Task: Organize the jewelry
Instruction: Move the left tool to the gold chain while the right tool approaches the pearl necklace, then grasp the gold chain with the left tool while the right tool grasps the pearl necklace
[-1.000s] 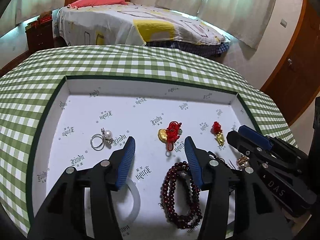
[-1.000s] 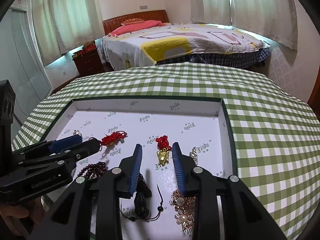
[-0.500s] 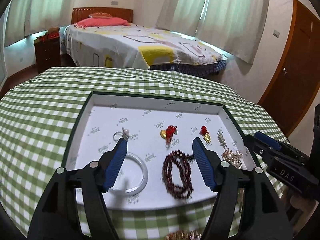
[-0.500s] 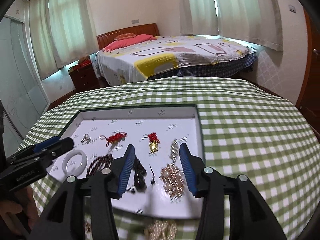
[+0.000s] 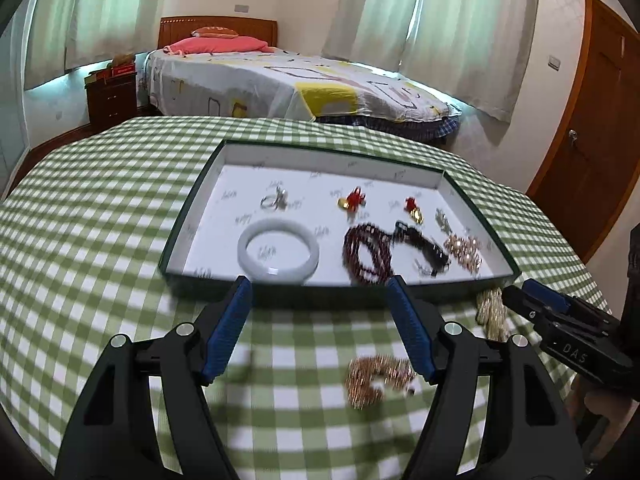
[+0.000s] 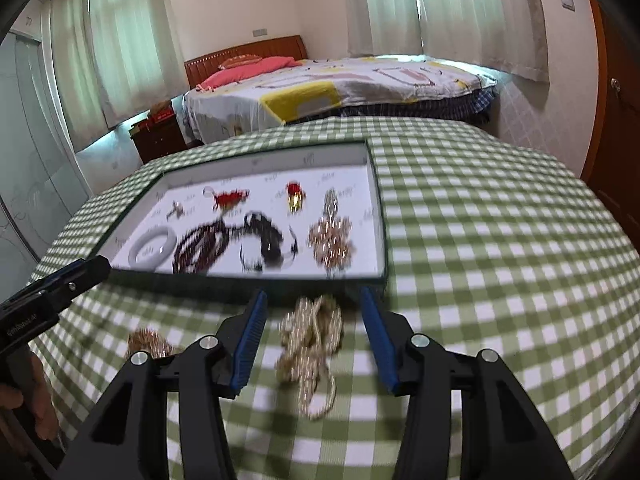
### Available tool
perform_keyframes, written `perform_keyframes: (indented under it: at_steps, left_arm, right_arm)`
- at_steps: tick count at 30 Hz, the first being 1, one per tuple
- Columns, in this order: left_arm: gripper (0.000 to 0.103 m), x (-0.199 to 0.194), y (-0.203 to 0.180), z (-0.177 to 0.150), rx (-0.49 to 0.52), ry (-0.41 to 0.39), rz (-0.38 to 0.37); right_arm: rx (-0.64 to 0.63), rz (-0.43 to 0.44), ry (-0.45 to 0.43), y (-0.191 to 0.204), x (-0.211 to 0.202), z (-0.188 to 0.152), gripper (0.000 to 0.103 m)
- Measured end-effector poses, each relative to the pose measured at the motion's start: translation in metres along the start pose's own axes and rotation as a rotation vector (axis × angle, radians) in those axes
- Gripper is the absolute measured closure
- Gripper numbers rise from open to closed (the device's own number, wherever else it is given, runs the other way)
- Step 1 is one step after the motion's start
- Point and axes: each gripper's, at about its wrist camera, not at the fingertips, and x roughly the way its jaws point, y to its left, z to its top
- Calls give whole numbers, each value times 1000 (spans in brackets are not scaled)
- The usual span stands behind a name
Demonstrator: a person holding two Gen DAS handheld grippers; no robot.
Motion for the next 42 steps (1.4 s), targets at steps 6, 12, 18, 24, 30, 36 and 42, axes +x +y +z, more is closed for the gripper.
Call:
perform_keyframes:
  at_steps: [6, 12, 18, 24, 30, 36, 42]
  left_arm:
    - [34, -1, 4, -15, -2, 0, 20]
    - [34, 0, 6, -20, -9, 4, 20]
    - [34, 3, 4, -27, -13, 21, 16]
    - [34, 4, -2, -30, -2, 31, 9]
    - [34, 5, -17, -36, 27, 47, -26]
    - [34, 9, -33, -39, 62, 75, -48]
    - [34, 16, -42, -44, 77, 105, -53]
  right_arm:
    - [-18, 1, 7, 8, 6, -12, 54]
    - [-21, -11, 15, 9, 12, -14, 54]
    - [-28, -18, 61, 10, 19, -18, 54]
    - [-101, -52, 47, 20, 17, -25, 75]
    - [-94, -26, 32, 21, 11, -29, 87]
    - [-75, -5, 11, 17, 3, -29, 90]
    - [-51, 7, -1, 10, -1, -33, 90]
